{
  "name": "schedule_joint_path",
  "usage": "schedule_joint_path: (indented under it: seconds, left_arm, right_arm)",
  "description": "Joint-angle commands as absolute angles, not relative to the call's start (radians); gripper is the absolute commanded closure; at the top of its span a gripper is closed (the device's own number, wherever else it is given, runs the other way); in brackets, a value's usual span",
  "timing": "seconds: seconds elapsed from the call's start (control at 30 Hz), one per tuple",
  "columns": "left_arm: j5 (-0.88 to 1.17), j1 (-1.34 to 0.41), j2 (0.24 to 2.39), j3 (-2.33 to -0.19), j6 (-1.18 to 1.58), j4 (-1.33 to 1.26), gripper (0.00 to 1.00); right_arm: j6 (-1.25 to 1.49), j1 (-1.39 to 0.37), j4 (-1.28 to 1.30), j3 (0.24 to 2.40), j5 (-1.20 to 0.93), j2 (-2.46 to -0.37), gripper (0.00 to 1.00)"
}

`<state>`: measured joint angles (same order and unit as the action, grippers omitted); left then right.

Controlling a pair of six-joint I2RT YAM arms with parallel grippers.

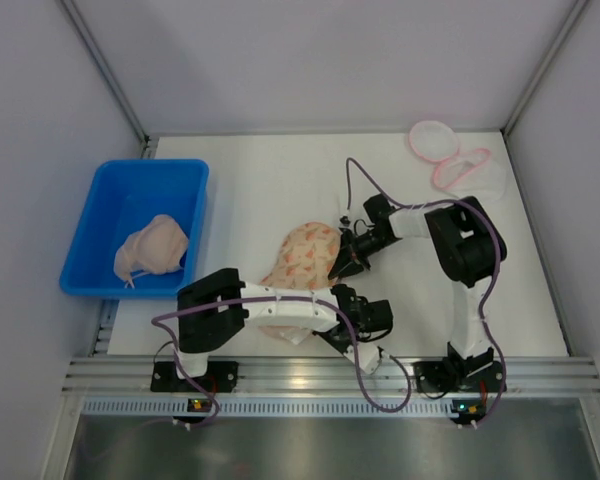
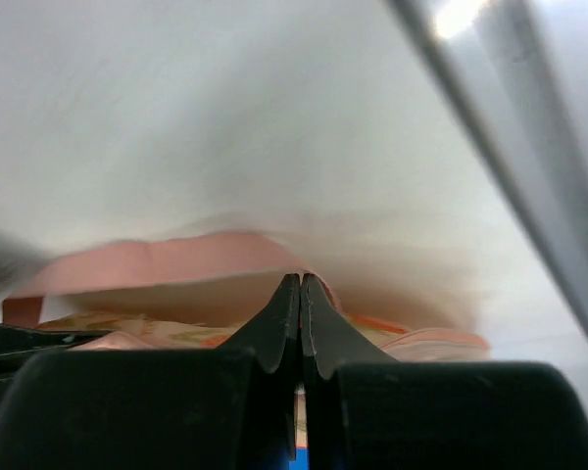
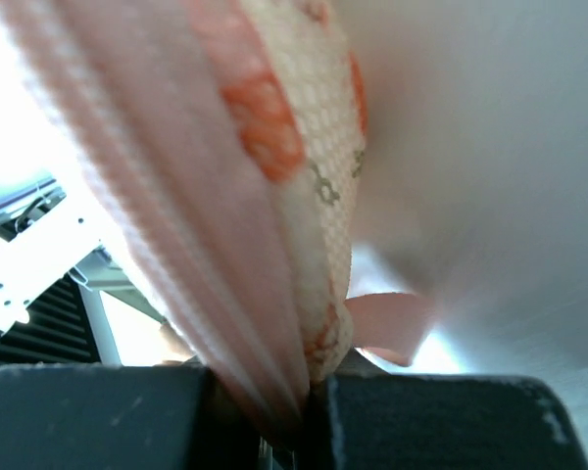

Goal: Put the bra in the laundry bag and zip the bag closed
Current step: Zip the laundry bag at the center of the board.

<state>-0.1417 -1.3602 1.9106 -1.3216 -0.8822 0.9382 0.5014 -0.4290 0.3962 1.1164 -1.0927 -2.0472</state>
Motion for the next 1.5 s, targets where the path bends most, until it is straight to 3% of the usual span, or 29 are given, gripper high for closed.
schedule_joint_path:
  seconds: [0.0,0.33,0.4,0.43,0.53,0.67,0.87,1.1,1.17,1.3,1.33,1.47]
  left_arm:
    - [-0.026,-1.419,1.839,-1.302,-0.801,1.025,1.00]
    - [0.031,-1.462,1.787,-1.249,-0.741,1.029,1.00]
    - [0.028,-1.447,1.796,-1.239,-0.750,1.026,1.00]
    - [0.025,-1.436,1.796,-1.242,-0.753,1.025,1.00]
    - [-0.033,-1.392,1.789,-1.255,-0.790,0.993,1.00]
    - [-0.095,-1.352,1.798,-1.288,-0.845,0.956,1.00]
    - [-0.123,-1.270,1.816,-1.339,-0.926,0.916,1.00]
    - [-0.109,-1.246,1.810,-1.342,-0.973,0.888,1.00]
    - [-0.104,-1.246,1.809,-1.341,-0.977,0.888,1.00]
    - [-0.084,-1.244,1.799,-1.336,-0.970,0.877,1.00]
    - [-0.074,-1.244,1.792,-1.336,-0.968,0.876,1.00]
    - [-0.068,-1.244,1.746,-1.331,-0.916,0.851,0.95]
  right_arm:
    - [0.471,-0.414,0.391,1.178,-1.055,-2.072,1.00]
    - [0.437,-0.388,0.411,1.229,-1.048,-2.092,0.99]
    - [0.408,-0.388,0.477,1.253,-1.058,-2.089,0.77]
    - [0.366,-0.387,0.509,1.276,-1.058,-2.085,0.57]
    - [0.280,-0.370,0.636,1.293,-1.057,-2.043,0.33]
    - [0.215,-0.345,0.741,1.258,-1.065,-1.965,0.27]
    - [0.313,-0.376,0.599,1.111,-1.199,-1.914,0.31]
    - [0.417,-0.514,0.468,1.198,-1.219,-2.029,0.30]
    - [0.452,-0.538,0.402,1.196,-1.227,-2.046,0.41]
    - [0.500,-0.563,0.354,1.190,-1.218,-2.063,0.76]
    - [0.511,-0.563,0.336,1.189,-1.216,-2.065,0.96]
    - [0.569,-0.561,0.284,1.180,-1.209,-2.053,1.00]
